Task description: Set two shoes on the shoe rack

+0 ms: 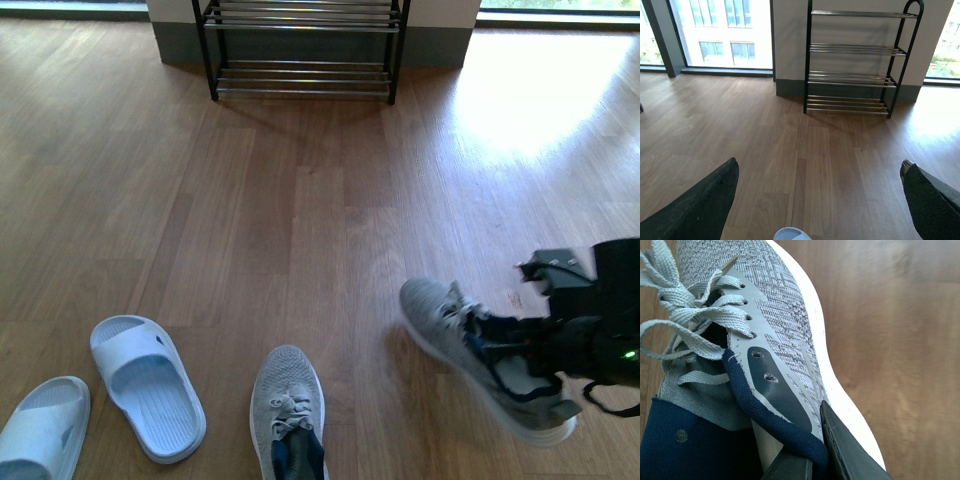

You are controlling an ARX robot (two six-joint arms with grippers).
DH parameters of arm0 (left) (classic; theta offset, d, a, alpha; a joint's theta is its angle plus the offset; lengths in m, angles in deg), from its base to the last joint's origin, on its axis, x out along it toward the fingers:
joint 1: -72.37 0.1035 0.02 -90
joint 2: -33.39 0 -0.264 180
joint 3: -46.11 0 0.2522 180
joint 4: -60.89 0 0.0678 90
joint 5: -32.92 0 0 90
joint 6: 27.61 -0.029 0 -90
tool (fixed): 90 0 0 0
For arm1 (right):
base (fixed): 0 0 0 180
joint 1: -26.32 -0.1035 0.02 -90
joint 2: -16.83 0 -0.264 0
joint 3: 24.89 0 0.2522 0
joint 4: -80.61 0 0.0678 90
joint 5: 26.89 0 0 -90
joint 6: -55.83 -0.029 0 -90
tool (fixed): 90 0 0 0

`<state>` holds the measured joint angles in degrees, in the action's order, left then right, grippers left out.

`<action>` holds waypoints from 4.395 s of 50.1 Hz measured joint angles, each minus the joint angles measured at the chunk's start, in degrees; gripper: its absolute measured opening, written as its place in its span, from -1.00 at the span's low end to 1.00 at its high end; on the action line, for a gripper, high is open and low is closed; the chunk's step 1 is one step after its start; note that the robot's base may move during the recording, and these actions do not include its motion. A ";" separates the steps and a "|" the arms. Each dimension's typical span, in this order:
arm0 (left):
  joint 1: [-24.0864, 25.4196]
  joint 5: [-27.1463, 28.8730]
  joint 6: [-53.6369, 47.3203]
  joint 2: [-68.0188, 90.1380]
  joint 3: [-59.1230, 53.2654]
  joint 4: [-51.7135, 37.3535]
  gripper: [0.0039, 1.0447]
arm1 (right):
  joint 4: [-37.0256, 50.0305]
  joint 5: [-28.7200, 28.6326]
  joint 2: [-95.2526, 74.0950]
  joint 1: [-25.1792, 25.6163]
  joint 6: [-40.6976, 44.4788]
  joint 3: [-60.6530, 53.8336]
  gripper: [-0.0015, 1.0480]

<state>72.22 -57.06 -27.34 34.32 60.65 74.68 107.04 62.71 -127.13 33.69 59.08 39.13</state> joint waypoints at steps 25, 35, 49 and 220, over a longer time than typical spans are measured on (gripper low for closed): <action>0.00 0.00 0.00 0.00 0.00 0.00 0.83 | -18.53 -11.58 63.58 13.38 5.27 -23.71 -0.97; 0.00 0.00 0.00 0.00 0.00 0.00 0.83 | -28.11 -16.11 86.64 15.47 6.25 -26.60 -0.97; 0.00 0.00 0.00 0.00 0.00 0.00 0.83 | -39.54 -16.15 118.66 17.38 5.99 -34.60 -0.97; 6.10 -3.52 12.92 111.75 41.88 -2.08 0.83 | -39.56 -16.09 119.36 17.51 5.57 -34.82 -0.97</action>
<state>78.32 -60.58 -14.42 146.07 102.53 72.61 67.48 46.62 -7.77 51.20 64.65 4.31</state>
